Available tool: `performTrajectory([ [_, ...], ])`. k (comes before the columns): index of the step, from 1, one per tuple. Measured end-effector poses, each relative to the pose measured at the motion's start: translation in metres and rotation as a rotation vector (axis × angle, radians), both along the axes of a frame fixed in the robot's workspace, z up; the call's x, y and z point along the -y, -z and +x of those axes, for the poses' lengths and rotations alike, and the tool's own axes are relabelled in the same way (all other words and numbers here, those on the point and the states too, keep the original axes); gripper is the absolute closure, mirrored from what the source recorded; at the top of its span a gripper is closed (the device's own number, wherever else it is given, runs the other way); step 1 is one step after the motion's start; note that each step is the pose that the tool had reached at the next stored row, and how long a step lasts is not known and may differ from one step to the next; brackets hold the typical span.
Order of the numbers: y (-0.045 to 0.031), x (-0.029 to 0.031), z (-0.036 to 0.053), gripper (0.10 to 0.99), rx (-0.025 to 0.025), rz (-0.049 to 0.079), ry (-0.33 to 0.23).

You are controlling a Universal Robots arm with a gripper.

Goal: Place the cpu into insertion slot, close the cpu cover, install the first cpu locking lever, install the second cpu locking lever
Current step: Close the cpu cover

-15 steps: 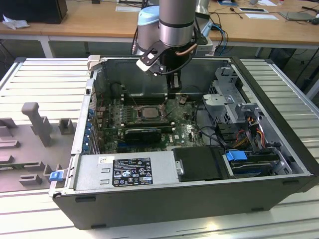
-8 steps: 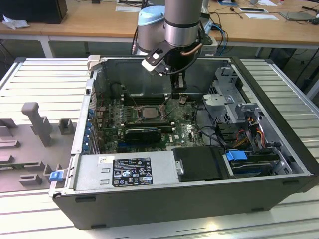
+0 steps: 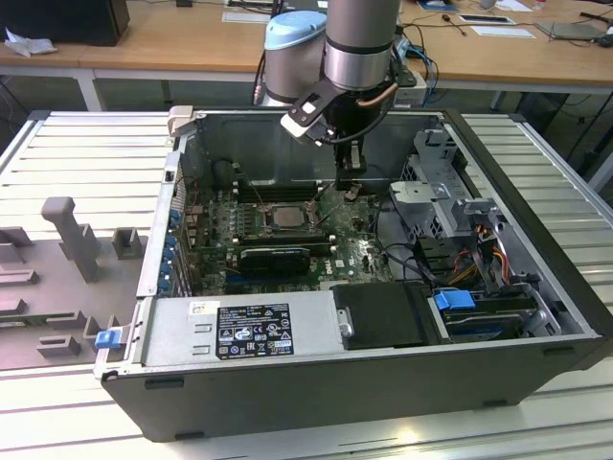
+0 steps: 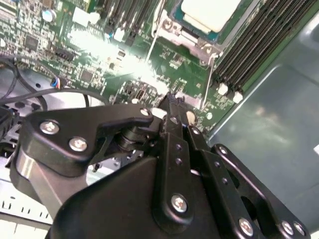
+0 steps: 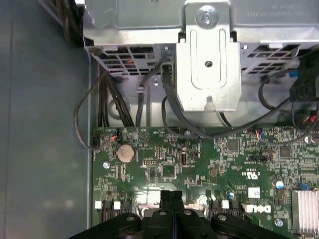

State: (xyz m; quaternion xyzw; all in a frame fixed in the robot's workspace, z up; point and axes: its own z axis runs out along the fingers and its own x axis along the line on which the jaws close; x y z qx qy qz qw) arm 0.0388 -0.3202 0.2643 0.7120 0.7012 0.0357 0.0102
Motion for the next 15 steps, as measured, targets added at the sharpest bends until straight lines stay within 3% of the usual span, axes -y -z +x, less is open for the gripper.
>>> performTrajectory([
  [4, 0.0016, 0.0, 0.0104, 0.98, -0.0024, 0.0, 0.0],
  [6, 0.008, 0.0, 0.0114, 0.98, -0.0023, 0.001, -0.002],
  [9, 0.0124, 0.0007, 0.0098, 0.98, -0.0071, 0.001, -0.005],
  [15, 0.0128, 0.0008, 0.0011, 0.98, -0.0075, 0.001, -0.005],
])
